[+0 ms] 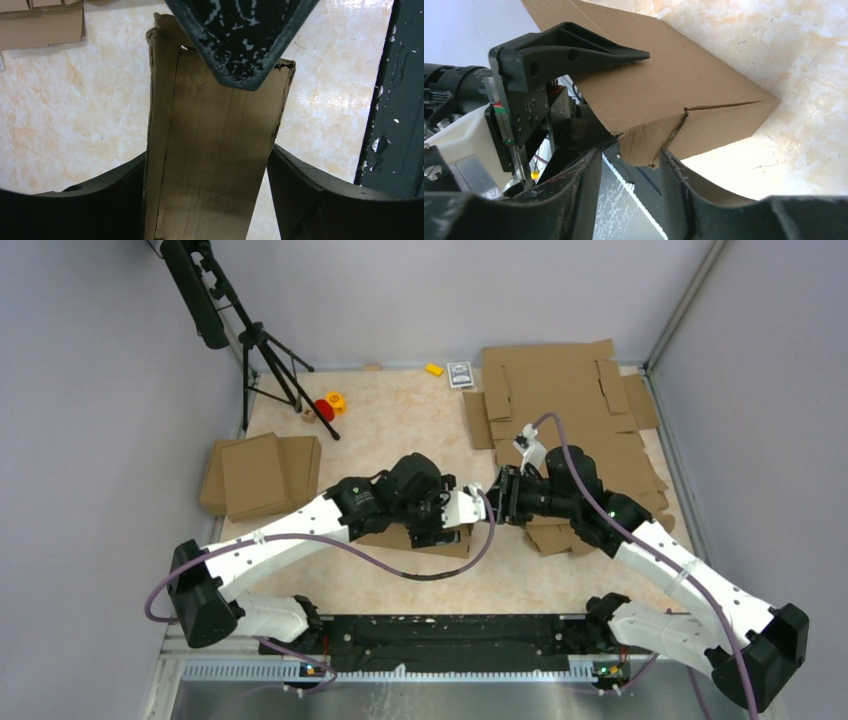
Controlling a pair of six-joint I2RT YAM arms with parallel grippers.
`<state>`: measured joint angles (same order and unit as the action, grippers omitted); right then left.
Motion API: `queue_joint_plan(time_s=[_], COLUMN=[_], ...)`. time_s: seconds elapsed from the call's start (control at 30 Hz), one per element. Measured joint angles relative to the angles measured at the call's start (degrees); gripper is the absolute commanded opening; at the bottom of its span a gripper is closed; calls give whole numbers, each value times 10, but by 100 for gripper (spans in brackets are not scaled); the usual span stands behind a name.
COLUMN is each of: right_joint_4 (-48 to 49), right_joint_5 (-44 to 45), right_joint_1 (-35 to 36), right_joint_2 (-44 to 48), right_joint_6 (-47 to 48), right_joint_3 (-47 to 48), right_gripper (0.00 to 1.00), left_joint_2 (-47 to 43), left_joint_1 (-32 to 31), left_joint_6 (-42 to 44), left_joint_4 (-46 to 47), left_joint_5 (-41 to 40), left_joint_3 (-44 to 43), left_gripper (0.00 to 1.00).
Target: Fold the paper box
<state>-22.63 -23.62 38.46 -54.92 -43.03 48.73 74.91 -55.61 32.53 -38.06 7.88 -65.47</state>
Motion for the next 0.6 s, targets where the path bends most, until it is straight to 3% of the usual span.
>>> queue_joint_plan(time_s=[0.13,0.37,0.6], right_joint_4=[22,46,35], right_joint_5=[0,-2,7], right_joint_1=[0,0,0], right_joint_2=[10,12,8], right_joint_6=[-12,-27,-16], right_joint_3=[-10,-15,-15], right_gripper=[46,26,13], left_joint_2=[0,3,3], left_joint_1=[0,0,0], left_joint_6=[0,0,0], left_joint_4=[0,1,0], left_joint_5=[0,0,0], left_joint_3=[0,-2,-2], left_gripper=[75,75,75])
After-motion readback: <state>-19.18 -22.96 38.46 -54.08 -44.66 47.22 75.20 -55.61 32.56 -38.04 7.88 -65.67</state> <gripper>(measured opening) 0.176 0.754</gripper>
